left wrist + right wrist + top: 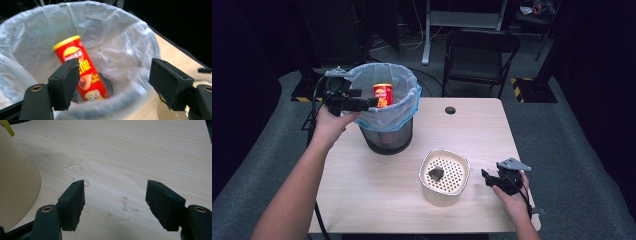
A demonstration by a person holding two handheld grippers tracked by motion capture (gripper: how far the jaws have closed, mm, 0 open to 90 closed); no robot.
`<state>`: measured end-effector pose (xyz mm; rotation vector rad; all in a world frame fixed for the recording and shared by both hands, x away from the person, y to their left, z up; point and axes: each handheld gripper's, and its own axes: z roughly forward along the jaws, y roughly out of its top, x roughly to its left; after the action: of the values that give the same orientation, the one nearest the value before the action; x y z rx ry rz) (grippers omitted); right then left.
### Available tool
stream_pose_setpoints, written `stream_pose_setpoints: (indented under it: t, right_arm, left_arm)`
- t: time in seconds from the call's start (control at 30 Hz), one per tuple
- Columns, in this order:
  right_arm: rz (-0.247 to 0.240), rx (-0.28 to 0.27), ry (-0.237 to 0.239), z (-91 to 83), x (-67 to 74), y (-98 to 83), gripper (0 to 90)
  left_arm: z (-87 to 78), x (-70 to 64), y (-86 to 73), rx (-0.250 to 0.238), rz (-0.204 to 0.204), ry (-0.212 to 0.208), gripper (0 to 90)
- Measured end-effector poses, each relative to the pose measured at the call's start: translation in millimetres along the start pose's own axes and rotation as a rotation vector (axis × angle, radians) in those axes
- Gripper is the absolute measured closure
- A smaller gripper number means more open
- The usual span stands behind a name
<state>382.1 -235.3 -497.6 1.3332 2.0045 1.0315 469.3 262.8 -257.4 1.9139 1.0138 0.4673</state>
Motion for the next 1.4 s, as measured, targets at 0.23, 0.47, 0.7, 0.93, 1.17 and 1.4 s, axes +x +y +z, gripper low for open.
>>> stream_pose_setpoints:
  t: [0.23,0.47,0.7,0.93,1.17,1.4]
  right_arm:
    - [-0.004,0.002,-0.003,0.3,-0.7,-0.2,31.3]
    - [0.004,0.001,-0.008,0.9,-0.2,-0.4,31.3]
    - [0.003,0.002,-0.008,1.0,0.0,-0.5,31.3]
    - [-0.004,0.010,-0.005,2.1,0.1,-1.1,31.3]
    - [-0.003,0.008,-0.014,2.5,0.9,-1.3,31.4]
    - [-0.008,0.018,-0.014,3.0,0.7,-2.0,31.3]
  left_arm:
    - [-11.4,-8.1,-24.0,-0.013,0.029,-0.038,30.5]
    - [-25.8,-16.4,-44.6,-0.029,0.038,-0.069,33.9]
    - [-31.5,-16.0,-66.2,-0.024,0.045,-0.057,37.9]
    - [-29.9,-10.1,-98.0,0.000,0.026,-0.051,40.3]
    - [-24.7,0.5,-137.7,-0.011,-0.020,-0.042,39.5]
    - [-10.3,7.3,-180.4,0.003,-0.021,-0.017,35.3]
